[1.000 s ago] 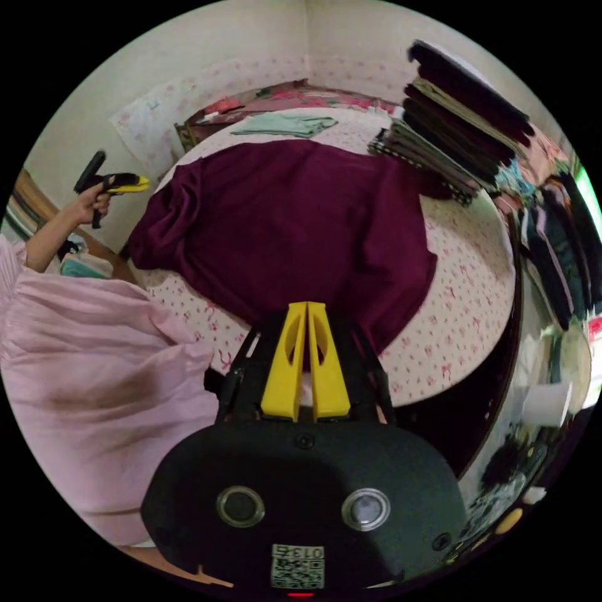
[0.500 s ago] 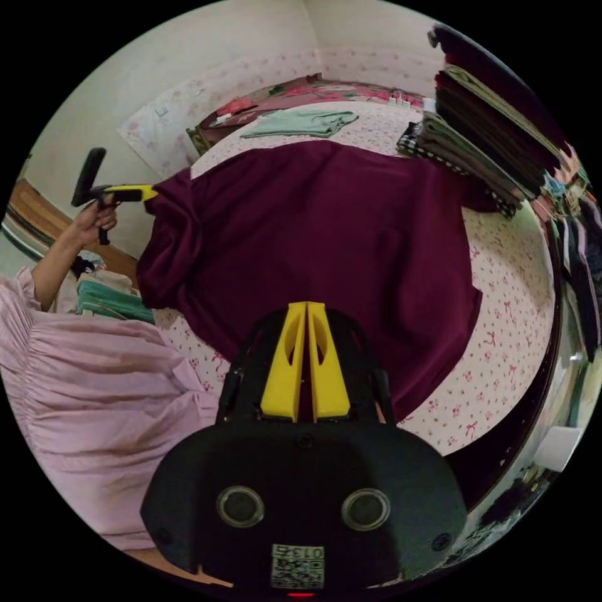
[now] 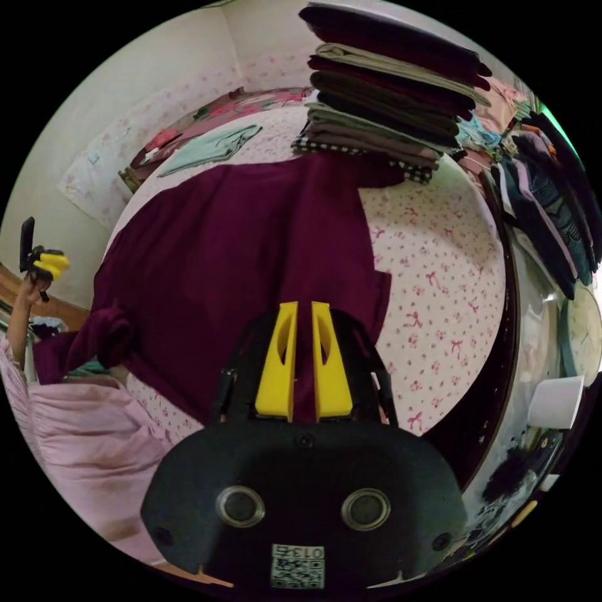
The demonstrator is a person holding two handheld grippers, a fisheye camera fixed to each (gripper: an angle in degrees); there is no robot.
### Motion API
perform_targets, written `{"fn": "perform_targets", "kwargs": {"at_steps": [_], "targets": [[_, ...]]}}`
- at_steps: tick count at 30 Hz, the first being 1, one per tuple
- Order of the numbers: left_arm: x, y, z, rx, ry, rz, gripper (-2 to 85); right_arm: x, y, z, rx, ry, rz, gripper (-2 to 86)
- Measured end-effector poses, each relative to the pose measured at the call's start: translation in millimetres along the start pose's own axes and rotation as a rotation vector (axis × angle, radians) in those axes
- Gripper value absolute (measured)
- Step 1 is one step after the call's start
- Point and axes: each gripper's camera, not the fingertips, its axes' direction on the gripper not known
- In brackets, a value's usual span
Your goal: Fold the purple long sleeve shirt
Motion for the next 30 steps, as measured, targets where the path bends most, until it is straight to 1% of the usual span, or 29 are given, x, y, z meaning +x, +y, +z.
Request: {"fn": "perform_targets", "kwargs": {"at_steps": [1, 2, 3, 4, 5, 7, 9, 11, 13, 14, 15, 16, 18, 20, 21, 22, 23, 25, 26, 27, 28, 30], "targets": [[-25, -12, -4, 0.045, -0.100, -0.100, 6.7, 5, -9, 2, 0.010, 0.004, 0.003, 4.9], [-37, -19, -2, 0.044, -0.151, -0.144, 6.6, 13, -29, 7, 0.027, 0.014, 0.009, 5.9], [-56, -33, 7, 0.017, -0.241, -0.227, 6.8, 17, -40, 11, 0.032, 0.019, 0.010, 6.3], [-70, -49, 20, -0.015, -0.289, -0.255, 7.0, 24, -62, 19, 0.031, 0.024, 0.012, 7.2], [-75, -58, 28, -0.036, -0.300, -0.254, 7.1, 30, -83, 27, 0.026, 0.029, 0.010, 7.5], [-94, -90, 61, -0.144, -0.375, -0.264, 7.8, 37, -114, 39, 0.033, 0.040, 0.004, 8.0], [-101, -110, 80, -0.188, -0.407, -0.258, 8.5, 44, -144, 50, 0.035, 0.045, -0.001, 8.4], [-104, -126, 94, -0.208, -0.401, -0.239, 10.4, 51, -182, 61, 0.031, 0.048, -0.018, 9.3], [-108, -141, 118, -0.288, -0.335, -0.223, 12.7, 54, -207, 70, 0.029, 0.060, -0.030, 10.7], [-108, -143, 124, -0.311, -0.329, -0.213, 12.7, 57, -222, 76, 0.025, 0.050, -0.030, 11.5], [-106, -146, 134, -0.354, -0.342, -0.204, 12.1, 58, -229, 80, 0.019, 0.044, -0.027, 11.9], [-99, -150, 135, -0.325, -0.383, -0.174, 10.9, 60, -242, 89, 0.004, 0.034, -0.020, 12.2], [-94, -153, 141, -0.341, -0.381, -0.172, 8.6, 62, -259, 114, -0.063, 0.026, -0.005, 11.7], [-89, -155, 144, -0.350, -0.371, -0.167, 4.9, 62, -264, 135, -0.133, 0.012, 0.008, 8.8], [-85, -154, 143, -0.347, -0.410, -0.168, 3.2, 61, -265, 138, -0.137, 0.029, 0.011, 7.2], [-80, -153, 137, -0.330, -0.417, -0.164, 2.0, 57, -263, 137, -0.118, 0.059, -0.019, 4.0], [-78, -152, 133, -0.313, -0.415, -0.166, 1.7, 55, -262, 129, -0.092, 0.046, -0.044, 3.3], [-65, -142, 101, -0.180, -0.380, -0.176, 0.8, 51, -251, 102, 0.007, 0.029, -0.096, 2.6], [-62, -138, 92, -0.141, -0.373, -0.188, 0.7, 50, -236, 77, 0.097, -0.007, -0.131, 2.4], [-52, -128, 72, -0.056, -0.377, -0.206, 0.5, 50, -227, 65, 0.139, -0.022, -0.142, 2.3], [-38, -116, 52, 0.037, -0.404, -0.192, 0.5, 51, -205, 40, 0.212, -0.045, -0.158, 2.2], [-17, -94, 33, 0.142, -0.447, -0.162, 0.4, 56, -151, 4, 0.337, -0.108, -0.179, 2.2]]}}
